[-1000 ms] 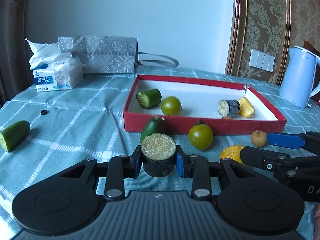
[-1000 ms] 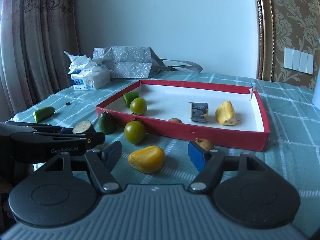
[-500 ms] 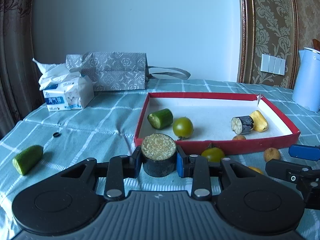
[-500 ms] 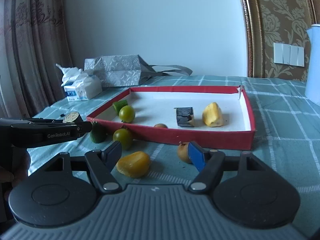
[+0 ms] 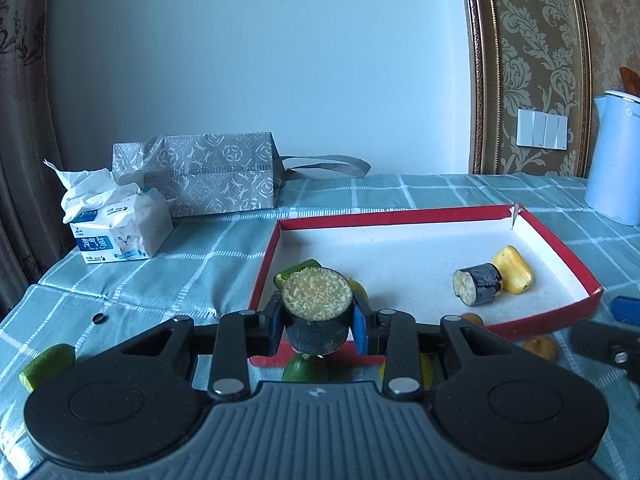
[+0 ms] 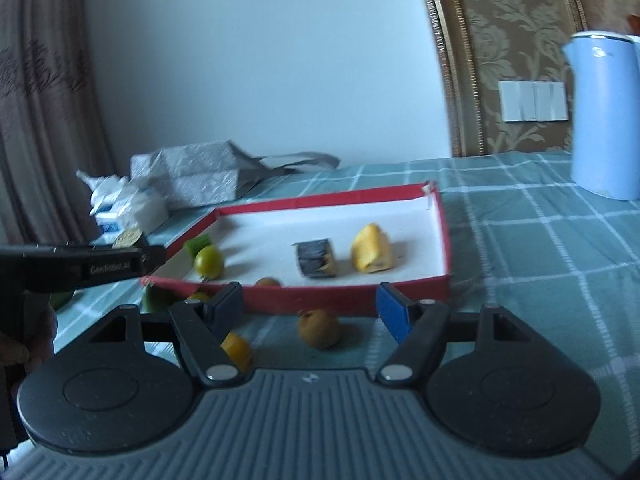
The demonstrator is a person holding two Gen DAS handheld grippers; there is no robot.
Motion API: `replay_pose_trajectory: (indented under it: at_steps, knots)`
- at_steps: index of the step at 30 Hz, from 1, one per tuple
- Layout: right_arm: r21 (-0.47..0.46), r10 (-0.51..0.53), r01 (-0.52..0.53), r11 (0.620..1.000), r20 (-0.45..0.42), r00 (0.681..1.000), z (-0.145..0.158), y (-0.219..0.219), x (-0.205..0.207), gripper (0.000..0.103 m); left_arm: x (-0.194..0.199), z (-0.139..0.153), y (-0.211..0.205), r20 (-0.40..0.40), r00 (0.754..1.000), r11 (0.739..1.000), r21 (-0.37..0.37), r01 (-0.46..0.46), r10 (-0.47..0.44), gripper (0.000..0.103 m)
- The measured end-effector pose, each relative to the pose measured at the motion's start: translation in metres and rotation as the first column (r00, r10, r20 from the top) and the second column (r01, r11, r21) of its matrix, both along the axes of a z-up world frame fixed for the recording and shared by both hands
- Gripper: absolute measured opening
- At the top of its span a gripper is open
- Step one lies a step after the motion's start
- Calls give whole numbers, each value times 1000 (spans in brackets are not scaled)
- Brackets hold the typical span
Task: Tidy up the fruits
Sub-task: 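Move the right tool toward a brown longan while the left tool carries the cylinder chunk toward the tray, then lower the dark cylinder chunk into the red tray and open the left tool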
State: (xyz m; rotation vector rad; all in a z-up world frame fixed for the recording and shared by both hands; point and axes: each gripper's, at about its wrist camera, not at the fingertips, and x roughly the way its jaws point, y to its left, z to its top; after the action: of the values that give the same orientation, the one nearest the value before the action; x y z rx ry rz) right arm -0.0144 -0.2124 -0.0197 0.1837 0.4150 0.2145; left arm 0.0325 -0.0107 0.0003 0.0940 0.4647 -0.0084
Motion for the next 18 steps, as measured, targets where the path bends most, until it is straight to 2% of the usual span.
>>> replay_pose_trajectory:
  at_steps: [10,18]
  knots:
    - [9,-32,32,999,27,999,3,-6,-2,82,16,-3,-1,-12,1000,1000,-15,-6,6,33]
    - [19,-59,58,998,27,998,3,-11,-1,82,46,5,-5,-25,1000,1000,-9,16,-16,33]
